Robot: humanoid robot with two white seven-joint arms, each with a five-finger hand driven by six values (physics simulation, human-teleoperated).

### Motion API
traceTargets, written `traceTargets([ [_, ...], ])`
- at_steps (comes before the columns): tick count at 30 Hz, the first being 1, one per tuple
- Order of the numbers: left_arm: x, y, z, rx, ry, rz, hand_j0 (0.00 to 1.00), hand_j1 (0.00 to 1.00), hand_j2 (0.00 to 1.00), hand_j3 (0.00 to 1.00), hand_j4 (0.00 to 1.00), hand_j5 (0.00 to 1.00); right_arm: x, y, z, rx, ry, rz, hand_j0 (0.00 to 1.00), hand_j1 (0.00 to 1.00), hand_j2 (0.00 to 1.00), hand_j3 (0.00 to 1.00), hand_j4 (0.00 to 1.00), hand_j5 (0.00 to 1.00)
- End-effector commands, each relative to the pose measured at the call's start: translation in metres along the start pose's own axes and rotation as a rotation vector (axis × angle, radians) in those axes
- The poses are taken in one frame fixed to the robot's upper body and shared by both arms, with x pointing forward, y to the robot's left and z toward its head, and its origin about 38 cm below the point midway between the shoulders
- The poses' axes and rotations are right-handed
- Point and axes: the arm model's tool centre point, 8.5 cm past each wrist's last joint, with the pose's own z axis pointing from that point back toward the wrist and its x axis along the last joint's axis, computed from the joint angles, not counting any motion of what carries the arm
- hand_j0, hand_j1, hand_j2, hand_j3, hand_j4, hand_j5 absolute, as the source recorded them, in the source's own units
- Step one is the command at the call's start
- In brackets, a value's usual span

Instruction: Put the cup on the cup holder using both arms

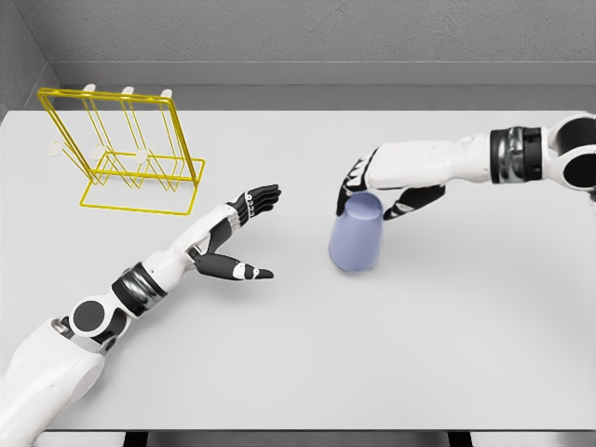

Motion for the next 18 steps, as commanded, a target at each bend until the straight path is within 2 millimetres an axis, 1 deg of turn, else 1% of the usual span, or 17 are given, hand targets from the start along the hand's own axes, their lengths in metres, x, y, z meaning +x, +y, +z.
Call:
traceTargets([
  [1, 0.001, 0.001, 0.000, 0.003, -0.002, 0.003, 1.00, 1.00, 1.00, 1.00, 1.00, 1.00, 0.000, 0.000, -0.002, -0.006, -0.004, -0.009, 0.67, 0.67, 0.67, 0.67, 0.67, 0.67],
  [6, 0.000, 0.000, 0.000, 0.002, -0.001, 0.004, 1.00, 1.00, 1.00, 1.00, 1.00, 1.00, 0.002, -0.005, -0.015, -0.017, -0.026, -0.007, 0.67, 0.67, 0.67, 0.67, 0.67, 0.67],
  [12, 0.000, 0.000, 0.000, 0.002, -0.001, 0.004, 1.00, 1.00, 1.00, 1.00, 1.00, 1.00, 0.004, -0.011, -0.022, -0.024, -0.041, 0.001, 0.67, 0.67, 0.67, 0.67, 0.67, 0.67],
  [13, 0.000, 0.000, 0.000, 0.002, -0.001, 0.004, 1.00, 1.00, 1.00, 1.00, 1.00, 1.00, 0.004, -0.010, -0.021, -0.021, -0.039, 0.001, 0.69, 0.69, 0.69, 0.69, 0.69, 0.69],
  [14, 0.000, 0.000, 0.000, 0.002, -0.001, 0.004, 1.00, 1.00, 1.00, 1.00, 1.00, 1.00, 0.003, -0.010, -0.019, -0.022, -0.033, 0.002, 0.93, 0.93, 0.93, 0.93, 0.93, 0.93],
  [15, 0.000, 0.000, 0.000, 0.002, -0.001, 0.004, 1.00, 1.00, 1.00, 1.00, 1.00, 1.00, 0.001, -0.012, -0.015, -0.022, -0.013, 0.000, 1.00, 1.00, 1.00, 1.00, 1.00, 1.00],
  [16, 0.000, 0.001, 0.001, 0.002, 0.002, 0.002, 1.00, 1.00, 1.00, 1.00, 1.00, 1.00, 0.000, -0.014, -0.014, -0.022, -0.012, 0.004, 1.00, 1.00, 1.00, 1.00, 1.00, 1.00],
  [18, 0.000, 0.001, 0.001, 0.003, 0.002, 0.003, 1.00, 1.00, 1.00, 1.00, 1.00, 1.00, -0.006, -0.013, 0.004, -0.016, 0.031, 0.003, 1.00, 1.00, 1.00, 1.00, 1.00, 1.00],
])
